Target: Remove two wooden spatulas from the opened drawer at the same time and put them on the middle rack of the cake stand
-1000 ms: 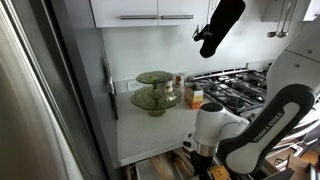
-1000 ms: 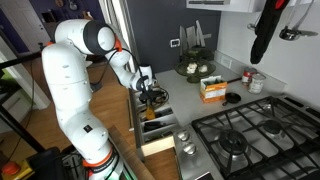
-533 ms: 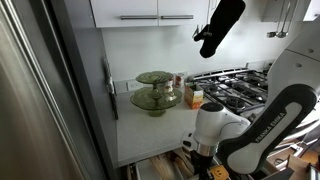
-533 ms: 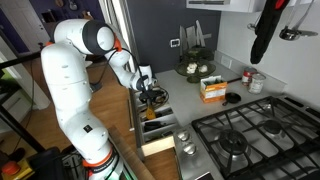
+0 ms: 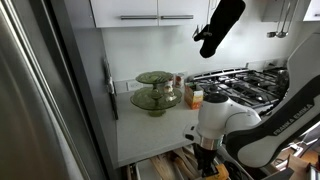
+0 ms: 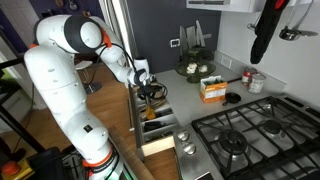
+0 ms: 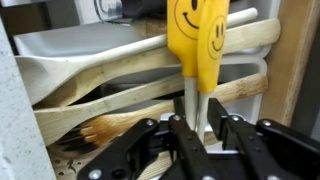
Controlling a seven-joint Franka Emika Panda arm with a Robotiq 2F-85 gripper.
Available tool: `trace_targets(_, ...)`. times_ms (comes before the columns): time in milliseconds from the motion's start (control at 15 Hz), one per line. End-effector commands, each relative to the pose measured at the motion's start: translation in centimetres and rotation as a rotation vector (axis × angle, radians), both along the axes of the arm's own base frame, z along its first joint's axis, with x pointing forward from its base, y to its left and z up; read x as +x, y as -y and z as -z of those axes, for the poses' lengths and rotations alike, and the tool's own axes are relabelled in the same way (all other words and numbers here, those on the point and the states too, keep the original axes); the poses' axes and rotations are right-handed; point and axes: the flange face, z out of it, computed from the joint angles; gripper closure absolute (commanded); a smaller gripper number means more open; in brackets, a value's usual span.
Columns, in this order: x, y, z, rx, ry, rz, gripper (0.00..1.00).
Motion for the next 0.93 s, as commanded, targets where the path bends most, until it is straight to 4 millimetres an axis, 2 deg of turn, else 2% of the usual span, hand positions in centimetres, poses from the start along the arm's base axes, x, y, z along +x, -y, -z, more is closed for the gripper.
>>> trace_targets(0,-1.5,-0.1,-4.0,-0.085,0.006,-0.018,0.92)
trace_targets(200,-1.3,-0.4,-5.8,-0.124,-0.024,-0.044,0.92)
trace_targets(267,-1.3,-0.4,-6.1,-0.122,-0.035,-0.043,0.76)
trace_targets(333,-0.9,-0.5,-5.1,-0.087,-0.064,-0.069,0.44)
trace_targets(400,-0.8,-0.6,-4.7,-0.071,-0.072,-0.08,0.48)
trace_targets(467,-0.6,-0.5,-3.7,-0.039,-0.074,-0.098,0.47)
trace_targets(867,0.4,-0.8,0.1,0.056,-0.099,-0.201,0.05)
